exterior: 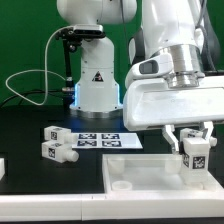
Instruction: Assemble one leg
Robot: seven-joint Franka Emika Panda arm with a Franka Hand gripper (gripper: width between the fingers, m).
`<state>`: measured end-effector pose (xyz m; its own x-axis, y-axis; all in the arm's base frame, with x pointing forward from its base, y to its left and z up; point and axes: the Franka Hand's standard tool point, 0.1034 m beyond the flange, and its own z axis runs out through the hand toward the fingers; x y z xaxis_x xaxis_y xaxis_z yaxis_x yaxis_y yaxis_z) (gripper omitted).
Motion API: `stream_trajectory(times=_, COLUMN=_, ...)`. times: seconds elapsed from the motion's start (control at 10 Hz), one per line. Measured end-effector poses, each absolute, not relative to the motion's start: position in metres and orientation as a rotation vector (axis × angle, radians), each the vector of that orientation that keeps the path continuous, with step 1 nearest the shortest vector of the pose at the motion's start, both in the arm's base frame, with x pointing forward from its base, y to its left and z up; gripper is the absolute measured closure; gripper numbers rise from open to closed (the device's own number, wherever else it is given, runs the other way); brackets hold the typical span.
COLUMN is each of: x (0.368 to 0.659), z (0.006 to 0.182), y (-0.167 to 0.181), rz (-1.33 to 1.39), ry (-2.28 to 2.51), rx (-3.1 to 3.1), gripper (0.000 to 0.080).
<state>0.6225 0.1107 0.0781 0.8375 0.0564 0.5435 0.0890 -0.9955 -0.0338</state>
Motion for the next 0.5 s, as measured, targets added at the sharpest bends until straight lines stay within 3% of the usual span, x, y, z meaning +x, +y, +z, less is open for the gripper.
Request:
stream_trajectory(times=0.3, x=0.622, z=0.077, y=0.11, rz=-0.855, ry=-0.119, rx=-2.961, gripper=0.0513)
stream_trajectory(times=0.4, x=0.623, z=0.079, y=0.111, rz=-0.795, ry=-0.118, rx=-2.975, gripper=0.0346)
stream_trajectory(times=0.5, x=0.629, z=0.095, y=0.113, rz=-0.755, ry=-0.115, rx=-2.979, gripper=0.0198)
